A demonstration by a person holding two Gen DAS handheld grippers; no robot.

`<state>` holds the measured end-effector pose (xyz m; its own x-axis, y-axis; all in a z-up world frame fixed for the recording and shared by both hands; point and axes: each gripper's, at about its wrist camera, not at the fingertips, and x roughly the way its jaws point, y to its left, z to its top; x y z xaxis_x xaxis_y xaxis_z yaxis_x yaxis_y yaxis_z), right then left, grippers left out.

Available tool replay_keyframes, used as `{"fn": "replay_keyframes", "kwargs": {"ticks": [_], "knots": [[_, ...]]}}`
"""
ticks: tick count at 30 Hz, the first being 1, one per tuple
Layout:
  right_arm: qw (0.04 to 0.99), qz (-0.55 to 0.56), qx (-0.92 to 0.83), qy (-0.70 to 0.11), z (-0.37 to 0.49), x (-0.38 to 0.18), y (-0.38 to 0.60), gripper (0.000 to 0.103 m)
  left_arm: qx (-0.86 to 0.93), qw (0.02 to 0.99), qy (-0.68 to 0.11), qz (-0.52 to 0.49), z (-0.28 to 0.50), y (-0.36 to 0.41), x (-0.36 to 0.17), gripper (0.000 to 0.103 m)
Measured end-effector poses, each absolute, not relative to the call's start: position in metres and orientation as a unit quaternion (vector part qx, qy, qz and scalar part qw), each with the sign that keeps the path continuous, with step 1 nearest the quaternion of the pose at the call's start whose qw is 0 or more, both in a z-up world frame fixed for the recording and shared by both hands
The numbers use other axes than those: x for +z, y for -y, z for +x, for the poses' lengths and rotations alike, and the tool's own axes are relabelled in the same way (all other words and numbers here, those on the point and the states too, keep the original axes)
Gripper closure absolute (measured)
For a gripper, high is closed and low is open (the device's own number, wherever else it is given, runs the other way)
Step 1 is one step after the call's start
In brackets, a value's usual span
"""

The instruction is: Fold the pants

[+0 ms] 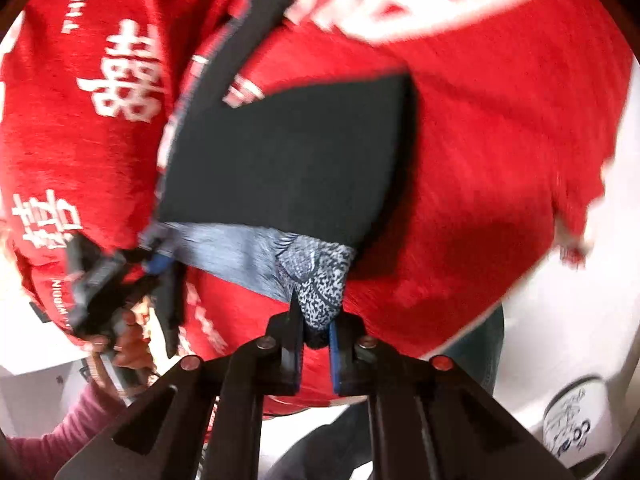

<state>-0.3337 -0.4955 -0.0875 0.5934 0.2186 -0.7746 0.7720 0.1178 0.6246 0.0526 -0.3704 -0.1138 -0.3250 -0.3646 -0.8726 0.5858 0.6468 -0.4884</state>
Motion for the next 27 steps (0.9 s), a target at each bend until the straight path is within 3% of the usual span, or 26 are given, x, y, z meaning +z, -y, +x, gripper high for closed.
{"fn": "replay_keyframes", "kwargs": {"ticks": [9, 13, 15, 18, 21, 22, 24, 27], "knots": [[0.720, 0.555, -0.152, -0.387, -0.252, -0.005, 0.637, 0.093, -0.397, 0.626, -0.670, 0.034, 0.098, 0.434, -0.071, 0.064], [0.734, 0.516, -0.131, -0.421, -0.191, -0.007, 0.700, 0.093, -0.370, 0.659, -0.653, 0.048, 0.125, 0.468, -0.074, 0.064], [0.730, 0.500, -0.127, -0.449, -0.154, -0.022, 0.732, 0.093, -0.351, 0.668, -0.653, 0.070, 0.137, 0.477, -0.078, 0.055], [0.706, 0.493, -0.130, -0.492, -0.121, -0.052, 0.758, 0.092, -0.336, 0.676, -0.648, 0.095, 0.143, 0.481, -0.078, 0.055], [0.689, 0.490, -0.142, -0.515, -0.105, -0.072, 0.768, 0.083, -0.327, 0.683, -0.643, 0.114, 0.141, 0.473, -0.074, 0.055], [0.691, 0.484, -0.149, -0.517, -0.104, -0.073, 0.768, 0.073, -0.321, 0.683, -0.645, 0.121, 0.139, 0.468, -0.074, 0.055], [0.700, 0.484, -0.156, -0.501, -0.108, -0.066, 0.771, 0.063, -0.313, 0.685, -0.643, 0.138, 0.133, 0.461, -0.074, 0.055], [0.705, 0.505, -0.153, -0.474, -0.133, -0.053, 0.767, 0.063, -0.291, 0.691, -0.640, 0.166, 0.120, 0.446, -0.080, 0.054]]}}
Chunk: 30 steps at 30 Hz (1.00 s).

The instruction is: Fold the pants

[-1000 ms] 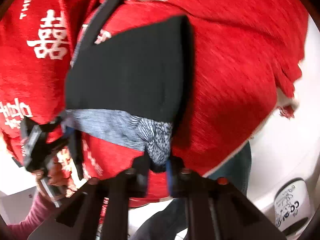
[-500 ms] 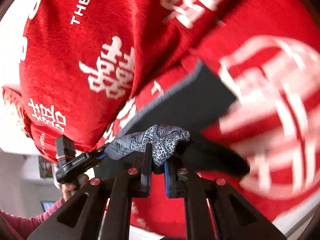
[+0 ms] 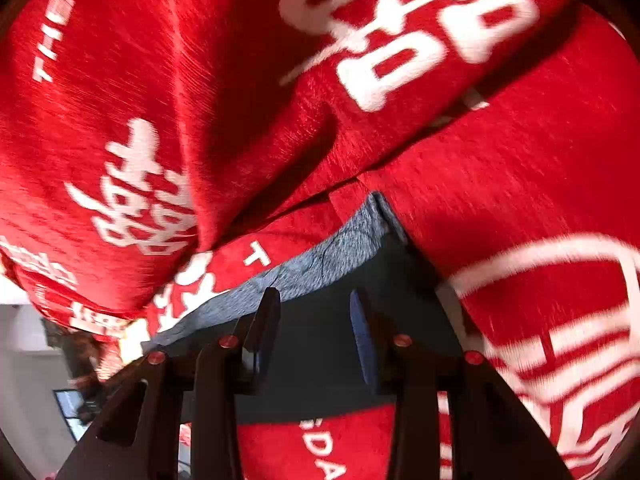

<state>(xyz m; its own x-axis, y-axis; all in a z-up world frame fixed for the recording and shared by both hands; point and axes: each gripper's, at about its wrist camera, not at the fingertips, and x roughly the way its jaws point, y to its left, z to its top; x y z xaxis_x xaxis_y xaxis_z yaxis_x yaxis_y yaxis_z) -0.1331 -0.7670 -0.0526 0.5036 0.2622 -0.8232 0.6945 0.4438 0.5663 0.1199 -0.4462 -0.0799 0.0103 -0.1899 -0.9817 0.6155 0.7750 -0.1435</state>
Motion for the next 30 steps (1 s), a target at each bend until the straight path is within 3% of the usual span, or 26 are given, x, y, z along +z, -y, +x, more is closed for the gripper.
{"fn": "replay_keyframes", "kwargs": {"ticks": [6, 9, 12, 15, 19, 23, 30], "knots": [[0.647, 0.574, -0.152, -0.479, -0.195, -0.089, 0.731, 0.064, -0.244, 0.683, -0.672, 0.148, 0.110, 0.417, -0.105, 0.055], [0.634, 0.612, -0.166, -0.442, -0.202, -0.113, 0.730, 0.066, -0.239, 0.683, -0.671, 0.162, 0.106, 0.415, -0.110, 0.055], [0.630, 0.619, -0.183, -0.433, -0.196, -0.123, 0.735, 0.097, -0.244, 0.680, -0.670, 0.170, 0.103, 0.414, -0.110, 0.054], [0.646, 0.619, -0.173, -0.412, -0.202, -0.110, 0.730, 0.098, -0.248, 0.680, -0.666, 0.179, 0.098, 0.413, -0.112, 0.054], [0.633, 0.603, -0.180, -0.451, -0.212, -0.121, 0.724, 0.097, -0.240, 0.676, -0.671, 0.188, 0.088, 0.411, -0.126, 0.054], [0.619, 0.607, -0.187, -0.463, -0.212, -0.127, 0.722, 0.088, -0.246, 0.675, -0.670, 0.188, 0.083, 0.409, -0.121, 0.054], [0.634, 0.591, -0.223, -0.446, -0.227, -0.101, 0.735, 0.088, -0.238, 0.685, -0.667, 0.173, 0.091, 0.386, -0.103, 0.054]]}}
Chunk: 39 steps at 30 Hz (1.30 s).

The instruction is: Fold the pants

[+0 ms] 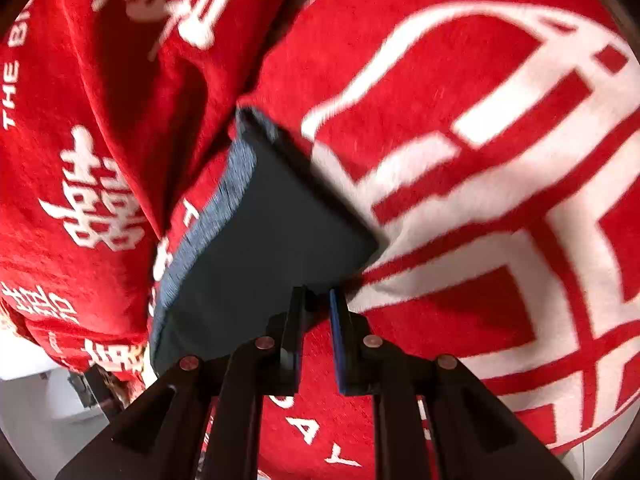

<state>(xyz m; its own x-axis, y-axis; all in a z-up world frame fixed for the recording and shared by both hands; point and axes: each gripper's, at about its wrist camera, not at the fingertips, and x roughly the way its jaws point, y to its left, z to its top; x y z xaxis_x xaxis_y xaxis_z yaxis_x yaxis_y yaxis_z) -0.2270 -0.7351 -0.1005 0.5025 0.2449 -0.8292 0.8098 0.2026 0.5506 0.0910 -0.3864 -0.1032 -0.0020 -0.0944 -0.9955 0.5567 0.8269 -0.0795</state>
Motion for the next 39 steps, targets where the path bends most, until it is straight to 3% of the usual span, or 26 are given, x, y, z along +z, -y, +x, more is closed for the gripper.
{"fn": "replay_keyframes", "kwargs": {"ticks": [5, 8, 10, 11, 25, 31, 39], "knots": [[0.650, 0.571, -0.233, -0.444, -0.228, -0.076, 0.734, 0.088, -0.218, 0.692, -0.666, 0.176, 0.097, 0.348, -0.086, 0.054], [0.658, 0.550, -0.209, -0.471, -0.211, -0.067, 0.713, 0.064, -0.208, 0.698, -0.665, 0.167, 0.104, 0.327, -0.078, 0.054], [0.664, 0.531, -0.193, -0.490, -0.197, -0.064, 0.697, 0.055, -0.199, 0.702, -0.665, 0.156, 0.105, 0.316, -0.072, 0.033], [0.670, 0.516, -0.178, -0.503, -0.186, -0.062, 0.684, 0.055, -0.194, 0.711, -0.661, 0.145, 0.108, 0.304, -0.068, 0.016], [0.730, 0.317, -0.039, -0.604, -0.009, -0.038, 0.498, 0.046, -0.224, 0.719, -0.649, 0.112, 0.159, 0.170, -0.079, 0.016], [0.741, 0.223, 0.075, -0.629, 0.122, -0.033, 0.386, 0.046, -0.192, 0.756, -0.621, 0.077, 0.217, 0.081, -0.078, 0.016], [0.720, 0.096, 0.211, -0.654, 0.281, -0.067, 0.233, 0.042, -0.135, 0.770, -0.621, 0.049, 0.247, 0.013, -0.125, 0.016]]}}
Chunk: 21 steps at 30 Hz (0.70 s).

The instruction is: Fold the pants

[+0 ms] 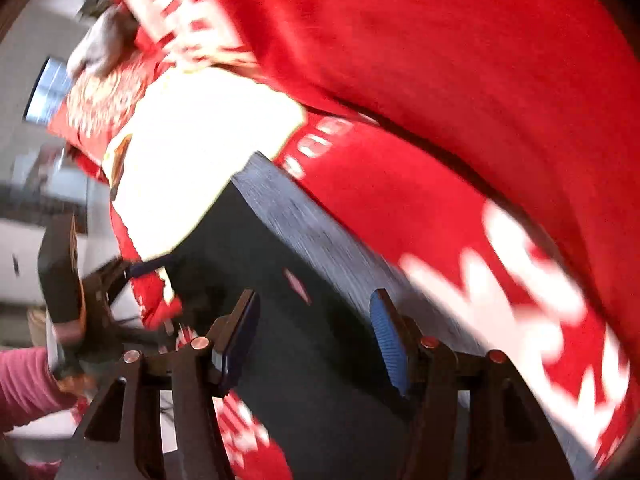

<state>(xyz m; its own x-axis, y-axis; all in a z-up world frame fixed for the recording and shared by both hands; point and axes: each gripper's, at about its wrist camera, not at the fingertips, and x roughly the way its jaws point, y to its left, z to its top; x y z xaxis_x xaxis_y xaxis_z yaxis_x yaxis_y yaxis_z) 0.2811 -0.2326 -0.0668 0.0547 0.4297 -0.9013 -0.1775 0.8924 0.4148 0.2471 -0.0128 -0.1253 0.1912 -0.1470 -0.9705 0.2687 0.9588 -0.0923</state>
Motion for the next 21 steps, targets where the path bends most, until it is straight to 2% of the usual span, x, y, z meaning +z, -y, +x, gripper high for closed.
{"fn": "replay_keyframes", "kwargs": {"ticks": [7, 11, 12, 13, 14, 17, 19, 21], "knots": [[0.694, 0.032, 0.240, -0.678, 0.349, -0.116, 0.157, 0.042, -0.154, 0.776, -0.610, 0.036, 0.245, 0.001, -0.140, 0.012], [0.680, 0.031, 0.243, -0.691, 0.368, -0.134, 0.143, 0.042, -0.159, 0.779, -0.606, 0.028, 0.244, 0.000, -0.139, 0.012], [0.673, 0.031, 0.247, -0.696, 0.370, -0.138, 0.141, 0.053, -0.160, 0.779, -0.606, 0.028, 0.243, -0.001, -0.139, 0.012], [0.666, 0.035, 0.254, -0.701, 0.372, -0.139, 0.138, 0.082, -0.160, 0.779, -0.606, 0.027, 0.243, -0.001, -0.139, 0.012], [0.664, 0.033, 0.257, -0.702, 0.372, -0.138, 0.137, 0.090, -0.160, 0.778, -0.606, 0.027, 0.244, -0.001, -0.138, 0.012], [0.658, 0.008, 0.288, -0.696, 0.367, -0.126, 0.127, 0.096, -0.162, 0.775, -0.610, 0.023, 0.244, -0.004, -0.138, 0.012], [0.652, -0.006, 0.290, -0.701, 0.367, -0.125, 0.124, 0.096, -0.162, 0.774, -0.611, 0.024, 0.245, -0.003, -0.138, 0.012], [0.653, -0.011, 0.276, -0.705, 0.371, -0.128, 0.126, 0.091, -0.162, 0.773, -0.613, 0.025, 0.247, -0.002, -0.139, 0.012]]}}
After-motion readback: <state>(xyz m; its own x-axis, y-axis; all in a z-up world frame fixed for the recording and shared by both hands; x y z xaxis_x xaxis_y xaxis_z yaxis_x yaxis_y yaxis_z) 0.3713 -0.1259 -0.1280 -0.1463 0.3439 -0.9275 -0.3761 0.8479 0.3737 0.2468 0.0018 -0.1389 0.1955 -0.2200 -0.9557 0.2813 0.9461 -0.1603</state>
